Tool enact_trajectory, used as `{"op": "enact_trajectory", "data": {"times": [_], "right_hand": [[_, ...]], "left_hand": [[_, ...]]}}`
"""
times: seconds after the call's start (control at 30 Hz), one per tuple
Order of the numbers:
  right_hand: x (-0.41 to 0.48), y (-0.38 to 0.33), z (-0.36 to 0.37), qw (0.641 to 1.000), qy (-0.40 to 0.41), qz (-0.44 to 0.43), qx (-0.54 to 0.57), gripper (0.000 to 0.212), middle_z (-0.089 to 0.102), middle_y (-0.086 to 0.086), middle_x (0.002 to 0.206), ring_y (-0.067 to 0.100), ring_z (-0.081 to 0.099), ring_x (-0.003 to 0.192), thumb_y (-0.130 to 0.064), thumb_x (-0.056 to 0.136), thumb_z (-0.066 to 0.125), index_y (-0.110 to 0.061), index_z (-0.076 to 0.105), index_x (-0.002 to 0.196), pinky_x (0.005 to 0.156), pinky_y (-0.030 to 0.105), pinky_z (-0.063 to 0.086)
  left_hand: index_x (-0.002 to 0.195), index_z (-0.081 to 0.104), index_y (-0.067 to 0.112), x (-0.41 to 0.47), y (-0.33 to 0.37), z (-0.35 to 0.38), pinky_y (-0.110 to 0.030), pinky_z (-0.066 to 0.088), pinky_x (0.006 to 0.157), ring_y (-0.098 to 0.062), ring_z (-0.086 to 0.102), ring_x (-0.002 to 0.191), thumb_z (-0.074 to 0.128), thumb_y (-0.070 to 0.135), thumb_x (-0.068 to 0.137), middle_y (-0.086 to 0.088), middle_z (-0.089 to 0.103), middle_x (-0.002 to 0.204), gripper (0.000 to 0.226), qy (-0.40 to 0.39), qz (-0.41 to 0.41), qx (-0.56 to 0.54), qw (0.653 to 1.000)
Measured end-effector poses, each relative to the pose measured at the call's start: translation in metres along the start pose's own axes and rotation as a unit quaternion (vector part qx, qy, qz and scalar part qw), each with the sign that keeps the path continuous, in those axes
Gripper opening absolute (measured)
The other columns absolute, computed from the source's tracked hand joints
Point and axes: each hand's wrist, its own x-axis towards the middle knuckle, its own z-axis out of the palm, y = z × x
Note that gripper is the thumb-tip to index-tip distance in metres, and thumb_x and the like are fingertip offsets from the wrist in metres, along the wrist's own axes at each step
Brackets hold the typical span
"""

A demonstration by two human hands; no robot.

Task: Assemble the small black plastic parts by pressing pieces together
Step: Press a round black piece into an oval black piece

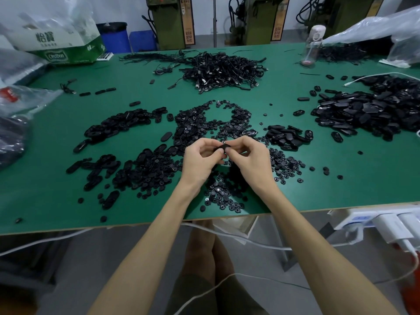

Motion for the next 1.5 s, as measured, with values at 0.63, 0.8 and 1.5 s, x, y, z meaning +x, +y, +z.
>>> {"op": "enact_trajectory", "data": {"times": [0.63,0.8,1.5], "right_hand": [[0.000,0.002,0.000,1.000,0.018,-0.015,0.006,0.016,0.074,-0.006,0.081,0.008,0.069,0.076,-0.009,0.093,0.073,-0.019,0.074,0.106,0.072,0.020,0.052],[0.000,0.004,0.001,0.999,0.013,-0.029,-0.012,0.017,0.071,-0.004,0.084,0.010,0.065,0.078,-0.003,0.091,0.071,-0.019,0.075,0.097,0.072,0.023,0.051],[0.002,0.008,-0.002,0.989,0.124,0.048,0.068,0.021,0.075,-0.004,0.100,0.016,0.069,0.091,-0.010,0.095,0.064,-0.023,0.077,0.106,0.086,0.042,0.059]], "left_hand": [[0.106,0.074,0.006,0.000,0.002,-0.002,-0.028,0.062,0.080,-0.022,0.077,0.087,0.074,-0.001,0.091,-0.007,0.079,0.093,0.015,-0.003,0.008,-0.008,1.000],[0.107,0.073,0.000,0.000,0.000,-0.001,-0.029,0.061,0.078,-0.025,0.077,0.081,0.073,-0.003,0.092,-0.011,0.079,0.088,0.016,0.001,0.005,-0.004,1.000],[0.119,0.067,0.011,-0.008,0.011,0.015,-0.019,0.049,0.088,-0.007,0.061,0.097,0.057,0.012,0.104,0.000,0.062,0.116,0.018,0.001,0.170,0.285,0.943]]}}
